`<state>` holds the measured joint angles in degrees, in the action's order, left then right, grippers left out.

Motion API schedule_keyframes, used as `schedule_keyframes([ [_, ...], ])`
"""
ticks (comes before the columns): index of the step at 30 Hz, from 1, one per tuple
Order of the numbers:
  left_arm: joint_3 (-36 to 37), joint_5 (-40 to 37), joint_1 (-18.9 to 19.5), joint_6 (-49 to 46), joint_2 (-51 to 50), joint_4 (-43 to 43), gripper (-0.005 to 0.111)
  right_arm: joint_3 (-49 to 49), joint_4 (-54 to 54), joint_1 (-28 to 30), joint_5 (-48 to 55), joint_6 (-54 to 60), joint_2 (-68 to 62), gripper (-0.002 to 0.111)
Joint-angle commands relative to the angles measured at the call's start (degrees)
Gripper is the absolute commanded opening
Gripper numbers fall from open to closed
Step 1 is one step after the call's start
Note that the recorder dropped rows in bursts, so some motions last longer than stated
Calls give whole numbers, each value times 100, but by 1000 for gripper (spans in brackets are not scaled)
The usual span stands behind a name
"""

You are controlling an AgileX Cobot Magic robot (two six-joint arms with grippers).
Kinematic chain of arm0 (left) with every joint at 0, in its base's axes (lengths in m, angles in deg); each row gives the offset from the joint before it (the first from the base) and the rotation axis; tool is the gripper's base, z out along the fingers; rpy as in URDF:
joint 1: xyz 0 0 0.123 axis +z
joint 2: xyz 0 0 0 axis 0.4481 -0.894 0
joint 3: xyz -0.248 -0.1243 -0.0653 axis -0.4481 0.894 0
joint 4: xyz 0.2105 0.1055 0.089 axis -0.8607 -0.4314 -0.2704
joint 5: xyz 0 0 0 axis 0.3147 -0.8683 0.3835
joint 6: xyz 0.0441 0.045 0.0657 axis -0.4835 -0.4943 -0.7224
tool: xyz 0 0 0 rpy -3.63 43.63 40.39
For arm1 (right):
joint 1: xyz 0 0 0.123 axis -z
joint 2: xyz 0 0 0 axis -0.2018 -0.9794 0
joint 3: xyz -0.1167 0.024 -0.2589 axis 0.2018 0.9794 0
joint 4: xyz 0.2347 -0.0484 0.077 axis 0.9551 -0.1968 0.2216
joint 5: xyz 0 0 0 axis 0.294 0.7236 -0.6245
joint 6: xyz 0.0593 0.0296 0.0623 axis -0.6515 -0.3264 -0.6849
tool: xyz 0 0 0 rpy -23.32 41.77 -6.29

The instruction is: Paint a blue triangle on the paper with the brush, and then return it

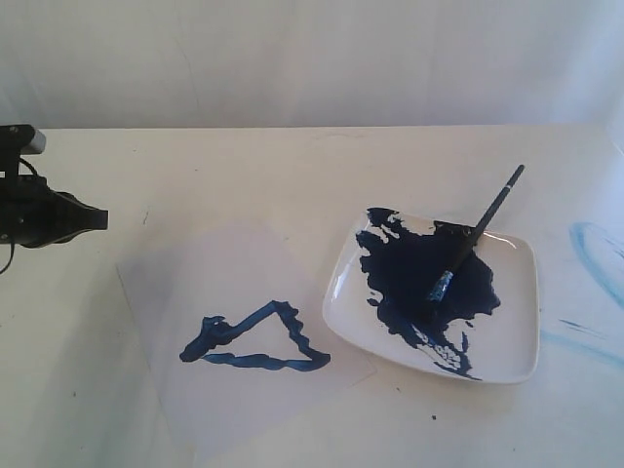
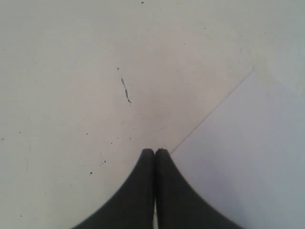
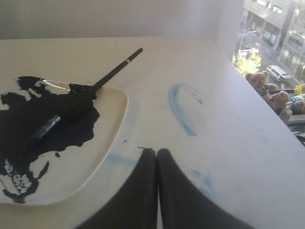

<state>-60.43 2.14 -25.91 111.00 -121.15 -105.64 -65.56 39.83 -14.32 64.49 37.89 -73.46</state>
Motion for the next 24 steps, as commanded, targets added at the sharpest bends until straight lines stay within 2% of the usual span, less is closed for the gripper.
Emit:
schedule_keyframes([
  [1,30,-35,27,-14,69,-55,0,30,0,-382,29,205,39,0],
  [24,30,-35,27,-14,69,-55,0,30,-233,-418,43,207,39,0],
])
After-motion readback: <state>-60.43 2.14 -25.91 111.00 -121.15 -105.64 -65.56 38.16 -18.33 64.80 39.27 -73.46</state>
